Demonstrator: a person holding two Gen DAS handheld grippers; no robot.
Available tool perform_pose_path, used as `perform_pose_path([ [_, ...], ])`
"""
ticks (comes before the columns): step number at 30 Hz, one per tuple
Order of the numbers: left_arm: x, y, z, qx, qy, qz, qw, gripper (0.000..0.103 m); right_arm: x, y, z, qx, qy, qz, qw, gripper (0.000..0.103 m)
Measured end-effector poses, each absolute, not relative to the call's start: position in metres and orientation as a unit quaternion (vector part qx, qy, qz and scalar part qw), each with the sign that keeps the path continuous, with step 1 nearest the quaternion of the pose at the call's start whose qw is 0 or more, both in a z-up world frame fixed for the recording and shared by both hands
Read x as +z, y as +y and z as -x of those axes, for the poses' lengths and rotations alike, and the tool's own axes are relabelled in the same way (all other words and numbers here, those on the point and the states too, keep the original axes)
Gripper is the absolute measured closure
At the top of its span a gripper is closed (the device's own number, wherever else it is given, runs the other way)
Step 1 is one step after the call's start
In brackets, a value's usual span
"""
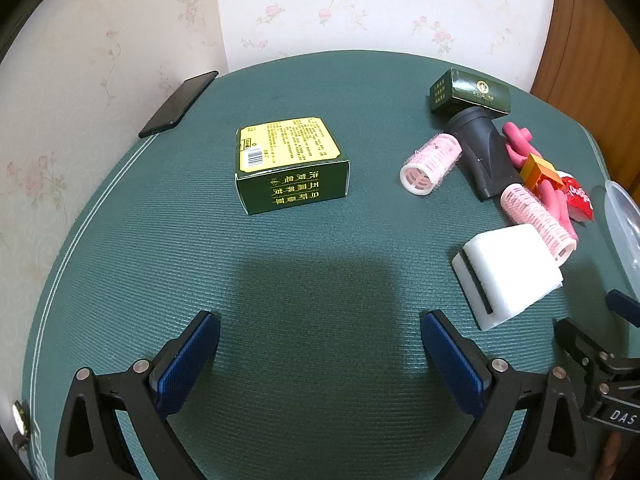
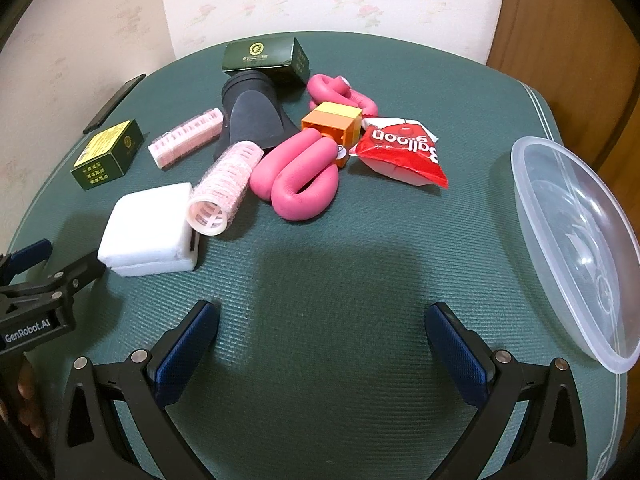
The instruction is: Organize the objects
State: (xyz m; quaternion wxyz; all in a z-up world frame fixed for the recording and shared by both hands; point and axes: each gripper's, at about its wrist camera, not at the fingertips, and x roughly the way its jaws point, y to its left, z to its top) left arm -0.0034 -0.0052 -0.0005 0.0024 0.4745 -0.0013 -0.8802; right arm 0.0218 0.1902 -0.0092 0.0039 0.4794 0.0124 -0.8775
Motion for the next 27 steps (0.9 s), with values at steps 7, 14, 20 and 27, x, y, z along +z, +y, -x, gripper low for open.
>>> perform_pose_path([
  [7, 0.0, -0.005, 0.002, -0.88, 0.0, -0.475, -0.003, 0.0, -0.01, 0.189, -0.023, -0.878, 0.015, -0.478, 0.004, 0.0],
  [14, 0.002, -0.005, 0.006, -0.879, -0.002, -0.478, -0.006, 0.0, -0.009, 0.19, -0.024, -0.879, 0.012, -0.477, 0.005, 0.0],
  [20, 0.002, -0.005, 0.008, -0.878, -0.003, -0.478, -0.006, 0.0, -0.008, 0.193, -0.025, -0.881, 0.007, -0.474, 0.01, 0.0],
  [27, 0.003, -0.007, 0.015, -0.879, 0.002, -0.477, -0.007, 0.0, -0.009, 0.19, -0.024, -0.879, 0.014, -0.476, 0.01, 0.0],
])
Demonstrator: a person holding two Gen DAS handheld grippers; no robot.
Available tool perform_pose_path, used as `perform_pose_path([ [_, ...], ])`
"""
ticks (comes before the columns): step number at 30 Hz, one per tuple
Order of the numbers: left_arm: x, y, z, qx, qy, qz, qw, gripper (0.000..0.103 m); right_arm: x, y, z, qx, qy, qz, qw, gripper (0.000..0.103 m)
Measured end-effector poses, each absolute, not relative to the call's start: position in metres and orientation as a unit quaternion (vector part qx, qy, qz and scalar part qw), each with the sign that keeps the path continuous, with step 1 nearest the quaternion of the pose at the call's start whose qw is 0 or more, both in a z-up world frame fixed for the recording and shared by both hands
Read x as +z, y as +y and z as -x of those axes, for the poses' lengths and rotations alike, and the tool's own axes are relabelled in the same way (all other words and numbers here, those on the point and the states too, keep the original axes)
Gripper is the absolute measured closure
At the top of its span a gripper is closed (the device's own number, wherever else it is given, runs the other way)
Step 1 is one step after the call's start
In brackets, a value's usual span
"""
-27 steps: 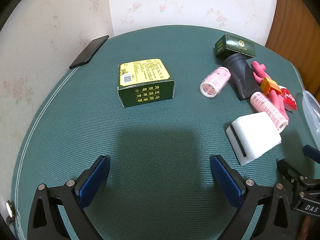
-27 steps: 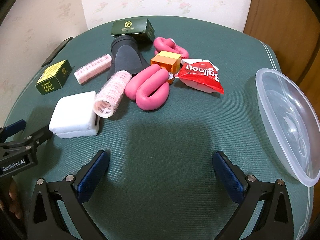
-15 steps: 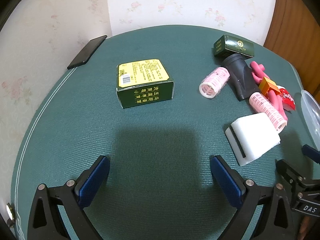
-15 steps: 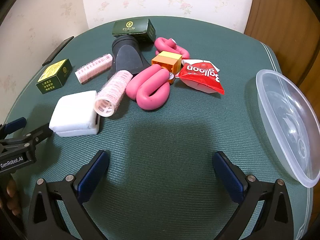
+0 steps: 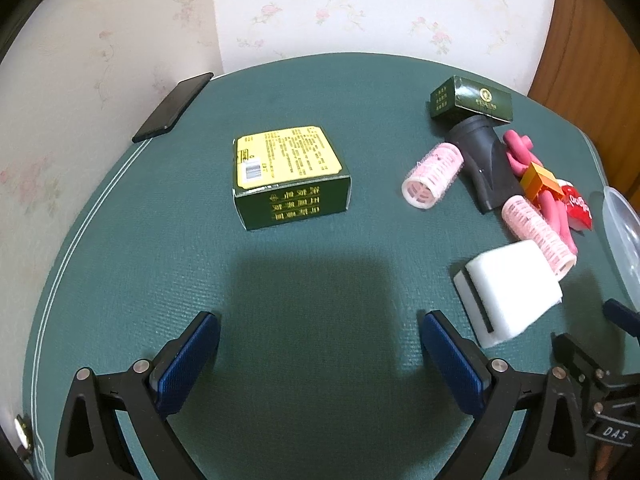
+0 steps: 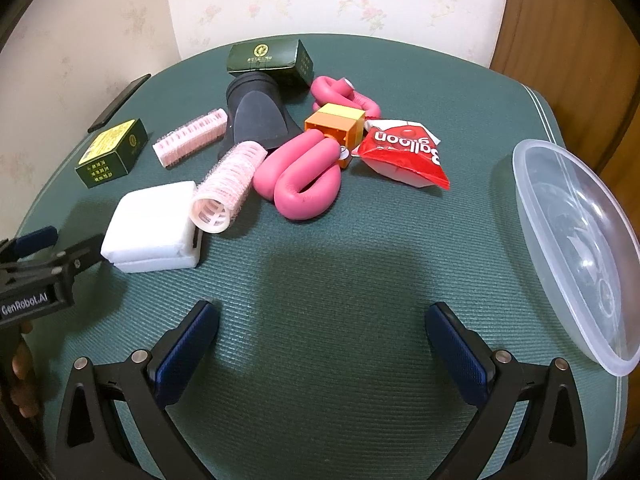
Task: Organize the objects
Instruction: 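Move both tools toward the objects on the table, then grasp the green box with the left tool while the right tool grasps the white foam block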
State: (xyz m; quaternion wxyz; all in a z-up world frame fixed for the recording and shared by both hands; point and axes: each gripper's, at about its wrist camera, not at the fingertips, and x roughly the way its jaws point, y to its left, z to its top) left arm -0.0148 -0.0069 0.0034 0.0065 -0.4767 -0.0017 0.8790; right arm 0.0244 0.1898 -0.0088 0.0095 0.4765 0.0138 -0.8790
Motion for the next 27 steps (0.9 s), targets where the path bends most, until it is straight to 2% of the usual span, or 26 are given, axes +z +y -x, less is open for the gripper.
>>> perform_pose_path([
  [21, 0.022, -0.02, 0.078, 0.885, -0.015, 0.465, -0.026, 0.0, -0.009, 0.19, -0.024, -0.879, 0.015, -0.476, 0.01, 0.0],
  [23, 0.02, -0.019, 0.084, 0.885, -0.013, 0.465, -0.024, 0.002, -0.009, 0.19, -0.024, -0.879, 0.014, -0.476, 0.01, 0.0],
  [27, 0.014, -0.017, 0.091, 0.886, -0.003, 0.463, -0.017, 0.018, -0.008, 0.188, -0.025, -0.881, 0.015, -0.473, 0.019, 0.0],
])
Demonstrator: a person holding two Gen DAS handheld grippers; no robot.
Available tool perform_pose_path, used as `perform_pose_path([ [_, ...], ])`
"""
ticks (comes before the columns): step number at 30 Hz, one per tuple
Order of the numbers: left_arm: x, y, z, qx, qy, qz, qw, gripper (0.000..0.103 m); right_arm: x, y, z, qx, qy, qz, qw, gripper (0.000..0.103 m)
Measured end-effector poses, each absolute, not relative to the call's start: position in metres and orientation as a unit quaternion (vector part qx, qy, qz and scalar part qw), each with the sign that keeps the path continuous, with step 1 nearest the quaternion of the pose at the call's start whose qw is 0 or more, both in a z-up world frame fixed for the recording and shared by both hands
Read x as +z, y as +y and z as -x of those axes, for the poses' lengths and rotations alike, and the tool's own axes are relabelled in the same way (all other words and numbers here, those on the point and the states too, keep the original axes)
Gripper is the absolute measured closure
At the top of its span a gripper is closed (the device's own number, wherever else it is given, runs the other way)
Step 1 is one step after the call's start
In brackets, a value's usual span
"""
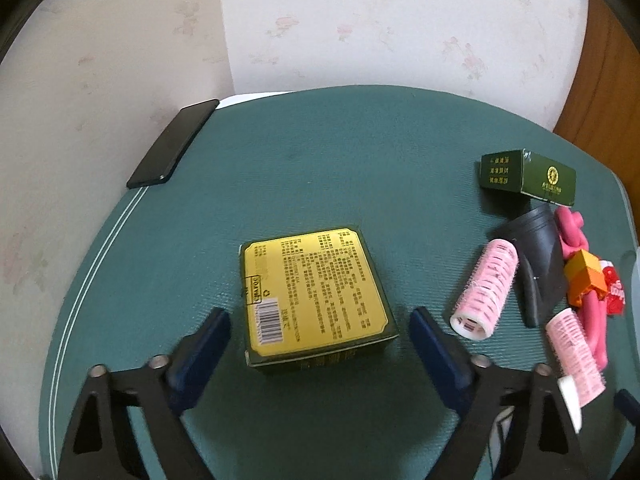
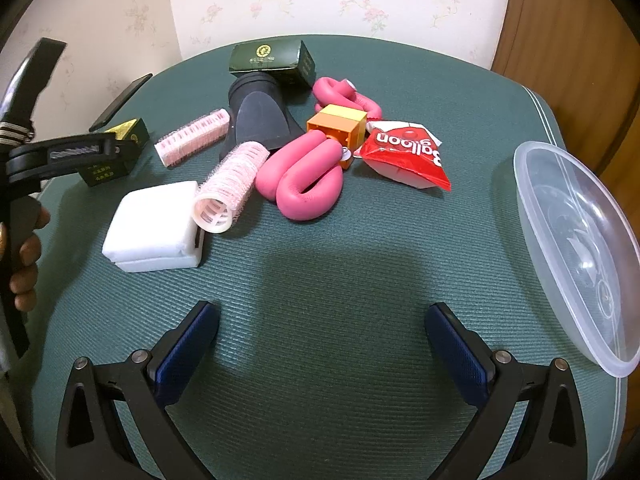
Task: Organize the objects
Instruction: 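Grasp the green box with the left tool while the right tool grasps the white foam block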
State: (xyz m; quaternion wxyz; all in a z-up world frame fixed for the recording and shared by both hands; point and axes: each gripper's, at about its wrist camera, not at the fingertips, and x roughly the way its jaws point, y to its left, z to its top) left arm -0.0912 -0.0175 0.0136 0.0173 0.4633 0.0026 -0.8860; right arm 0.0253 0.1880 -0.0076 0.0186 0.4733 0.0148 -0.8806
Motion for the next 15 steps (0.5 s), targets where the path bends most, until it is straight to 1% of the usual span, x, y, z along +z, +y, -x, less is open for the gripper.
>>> perform_pose_path([
  [1, 0.012, -0.019, 0.092, -0.886, 0.003, -0.464, 0.015, 0.023, -0.007, 0.187, -0.026, -0.881, 0.016, -0.472, 0.022, 0.0],
  [3, 0.008, -0.021, 0.095, -0.885, 0.007, -0.466, 0.01, 0.026, -0.006, 0.184, -0.026, -0.883, 0.016, -0.468, 0.038, 0.0],
  [11, 0.014, -0.022, 0.086, -0.9, -0.003, -0.436, 0.001, 0.027, 0.002, 0.169, -0.026, -0.877, -0.022, -0.46, 0.138, 0.0],
  [15, 0.021, -0.023, 0.082, -0.906, -0.002, -0.424, 0.002, 0.028, 0.006, 0.152, -0.022, -0.87, -0.024, -0.465, 0.163, 0.0],
])
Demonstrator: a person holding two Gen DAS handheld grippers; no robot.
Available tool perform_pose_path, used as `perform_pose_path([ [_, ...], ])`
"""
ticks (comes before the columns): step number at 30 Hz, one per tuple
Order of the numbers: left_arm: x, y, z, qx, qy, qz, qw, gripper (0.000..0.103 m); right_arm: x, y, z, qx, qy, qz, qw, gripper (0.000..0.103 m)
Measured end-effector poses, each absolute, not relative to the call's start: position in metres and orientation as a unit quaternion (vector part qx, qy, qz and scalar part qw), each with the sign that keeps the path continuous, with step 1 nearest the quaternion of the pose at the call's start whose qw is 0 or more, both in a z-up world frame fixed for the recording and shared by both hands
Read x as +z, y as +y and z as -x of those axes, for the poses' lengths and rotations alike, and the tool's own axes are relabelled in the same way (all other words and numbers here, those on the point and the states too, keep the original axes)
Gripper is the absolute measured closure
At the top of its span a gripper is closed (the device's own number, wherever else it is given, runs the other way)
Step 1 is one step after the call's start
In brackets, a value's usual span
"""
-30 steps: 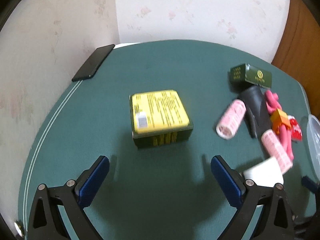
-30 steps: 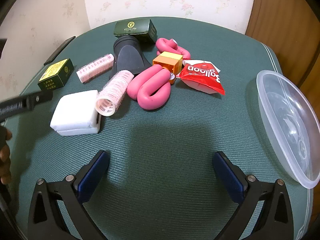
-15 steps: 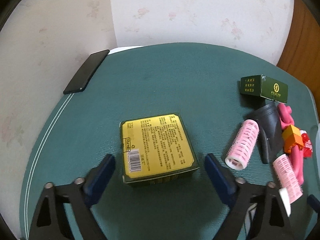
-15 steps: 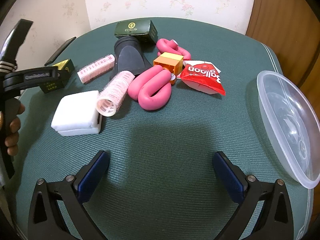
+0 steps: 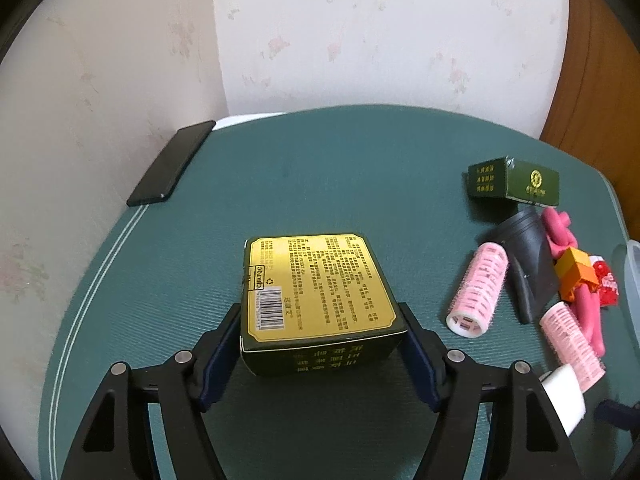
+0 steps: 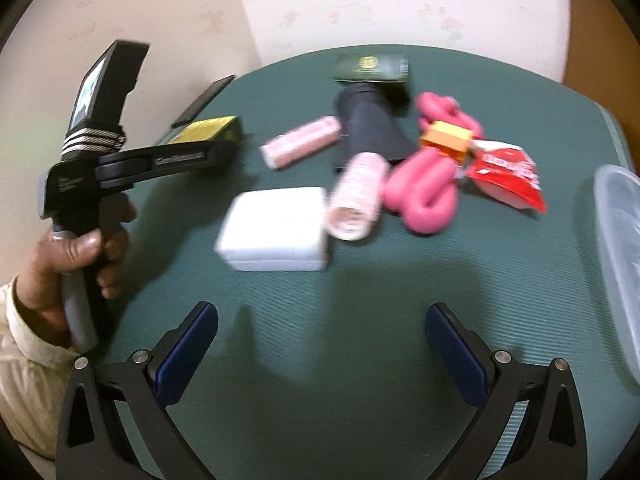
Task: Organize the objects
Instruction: 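Grasp the green box with the left tool while the right tool grasps the white foam block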
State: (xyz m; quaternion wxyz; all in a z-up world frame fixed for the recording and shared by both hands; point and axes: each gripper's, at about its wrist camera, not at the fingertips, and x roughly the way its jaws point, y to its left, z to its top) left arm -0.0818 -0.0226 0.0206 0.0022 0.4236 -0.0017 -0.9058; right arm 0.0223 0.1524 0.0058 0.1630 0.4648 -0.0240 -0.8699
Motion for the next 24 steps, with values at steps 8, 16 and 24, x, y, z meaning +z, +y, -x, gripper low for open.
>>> perform_pose_path([
  [8, 0.033, -0.03, 0.073, -0.916, 0.01, -0.401, 0.01, 0.028, 0.001, 0.108, -0.007, -0.865, 0.01, -0.472, 0.168, 0.009],
  [16, 0.043, -0.035, 0.067, -0.922, 0.026, -0.386, 0.008, 0.028, -0.004, 0.081, 0.012, -0.876, 0.054, -0.46, 0.133, 0.018],
  [24, 0.049, -0.034, 0.063, -0.927, 0.028, -0.375, 0.001, 0.028, -0.004, 0.081, 0.008, -0.883, 0.066, -0.449, 0.121, 0.04],
])
